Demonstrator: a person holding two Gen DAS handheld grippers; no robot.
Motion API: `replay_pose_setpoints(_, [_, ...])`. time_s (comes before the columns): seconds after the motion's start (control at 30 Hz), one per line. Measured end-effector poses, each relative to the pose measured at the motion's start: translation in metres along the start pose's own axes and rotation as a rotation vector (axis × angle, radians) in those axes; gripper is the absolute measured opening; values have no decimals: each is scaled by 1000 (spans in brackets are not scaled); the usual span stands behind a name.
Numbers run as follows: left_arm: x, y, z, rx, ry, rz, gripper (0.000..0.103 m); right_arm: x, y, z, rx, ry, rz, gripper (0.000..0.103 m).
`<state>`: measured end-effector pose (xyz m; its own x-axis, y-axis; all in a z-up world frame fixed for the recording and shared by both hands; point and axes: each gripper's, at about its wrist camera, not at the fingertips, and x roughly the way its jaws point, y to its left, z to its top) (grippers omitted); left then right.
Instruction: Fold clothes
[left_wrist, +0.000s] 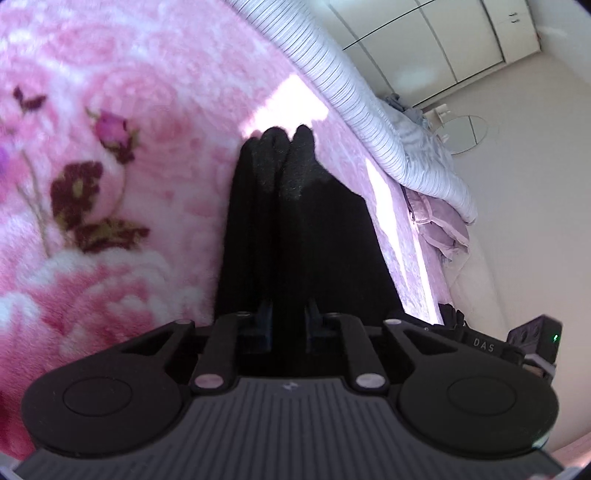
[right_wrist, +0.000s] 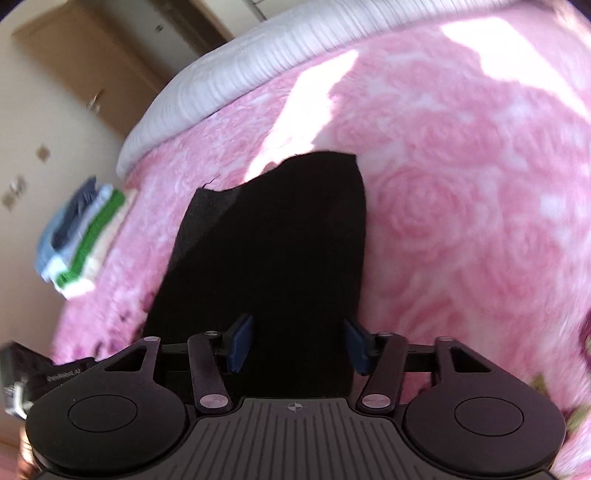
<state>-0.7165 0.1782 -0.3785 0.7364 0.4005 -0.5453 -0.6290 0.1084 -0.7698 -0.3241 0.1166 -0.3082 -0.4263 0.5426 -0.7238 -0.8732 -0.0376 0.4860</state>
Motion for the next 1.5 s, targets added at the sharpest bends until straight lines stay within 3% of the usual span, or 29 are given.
replay_pose_setpoints(0.43, [-5, 3, -11, 62, -28, 26, 12, 14, 42, -30, -320, -9, -163, 45])
replay_pose_setpoints(0.5, [-6, -1, -14, 86, -35, 42, 13, 14, 30, -29, -283, -21, -128, 47])
replay_pose_setpoints(0.67, [-11, -19, -20, 184, -57, 112, 13, -18, -12, -19, -7, -87, 33, 48])
replay_pose_setpoints(0.73, [-10, -18, -20, 172, -54, 113, 13, -34, -18, -26, 17, -144, 24, 30])
replay_pose_setpoints(0.77, [-9, -16, -20, 164, -54, 111, 13, -39, -19, -29, 11, -154, 25, 11])
replay_pose_setpoints(0.8, [-9, -15, -20, 159, -55, 110, 13, -43, -20, -34, 8, -154, 32, 8])
replay_pose_setpoints(0.9, [-10, -15, -21, 153, -59, 116, 13, -41, -15, -48, -28, -125, 47, 7])
replay_pose_setpoints(1.1, [-10, -29, -24, 207, -66, 168, 13, -25, -8, -59, -141, -69, -48, 7])
replay_pose_setpoints(1.3, [-7, -32, -27, 251, -65, 200, 12, -37, 2, -52, -178, -153, -41, 7])
replay_pose_setpoints(1.5, [-4, -28, -26, 234, -67, 204, 14, -9, 9, -70, -261, -94, -111, 5])
